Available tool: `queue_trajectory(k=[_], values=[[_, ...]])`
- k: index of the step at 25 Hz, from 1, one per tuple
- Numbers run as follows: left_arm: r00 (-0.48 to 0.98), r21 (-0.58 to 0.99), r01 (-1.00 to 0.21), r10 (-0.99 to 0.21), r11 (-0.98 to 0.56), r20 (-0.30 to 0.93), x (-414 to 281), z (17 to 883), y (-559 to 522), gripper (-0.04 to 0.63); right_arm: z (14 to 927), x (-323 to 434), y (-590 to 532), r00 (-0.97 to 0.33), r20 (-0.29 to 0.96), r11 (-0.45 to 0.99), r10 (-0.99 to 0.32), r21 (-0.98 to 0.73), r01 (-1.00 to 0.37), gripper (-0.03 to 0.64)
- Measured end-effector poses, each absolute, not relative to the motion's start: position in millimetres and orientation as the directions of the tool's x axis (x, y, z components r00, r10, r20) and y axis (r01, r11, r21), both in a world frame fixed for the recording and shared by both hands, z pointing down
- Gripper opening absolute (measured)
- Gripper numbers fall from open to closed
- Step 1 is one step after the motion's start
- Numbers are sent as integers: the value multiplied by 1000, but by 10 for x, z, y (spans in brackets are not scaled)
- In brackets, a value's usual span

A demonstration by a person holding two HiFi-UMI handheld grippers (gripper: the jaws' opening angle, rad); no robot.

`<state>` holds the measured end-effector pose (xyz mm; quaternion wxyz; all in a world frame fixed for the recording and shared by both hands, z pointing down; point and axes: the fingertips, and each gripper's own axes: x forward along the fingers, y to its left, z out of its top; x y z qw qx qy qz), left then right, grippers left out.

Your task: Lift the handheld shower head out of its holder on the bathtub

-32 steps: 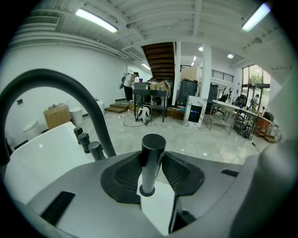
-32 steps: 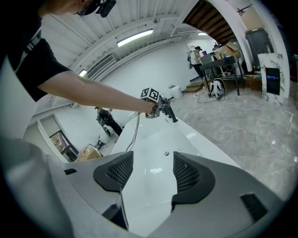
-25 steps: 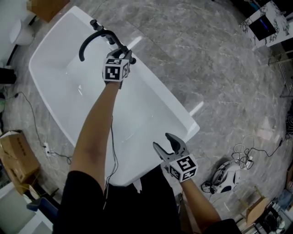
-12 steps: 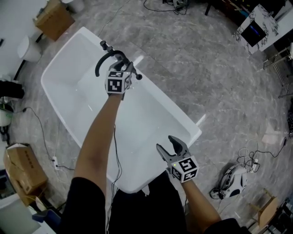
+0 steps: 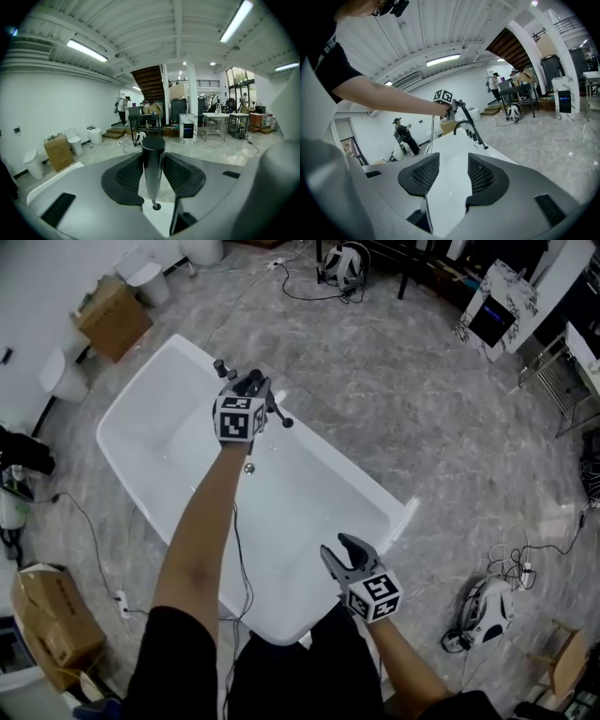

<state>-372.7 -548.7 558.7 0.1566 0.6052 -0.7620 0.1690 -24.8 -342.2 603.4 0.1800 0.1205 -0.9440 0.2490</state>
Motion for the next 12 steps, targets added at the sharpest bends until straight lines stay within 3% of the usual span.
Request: queue_trajectory(k=[12], values=[[-197,-73,-980,-915,183,352,-3735,4468,-5176,126,5336,-228,-2810,-921,339,843,-192,-424,-331,48]])
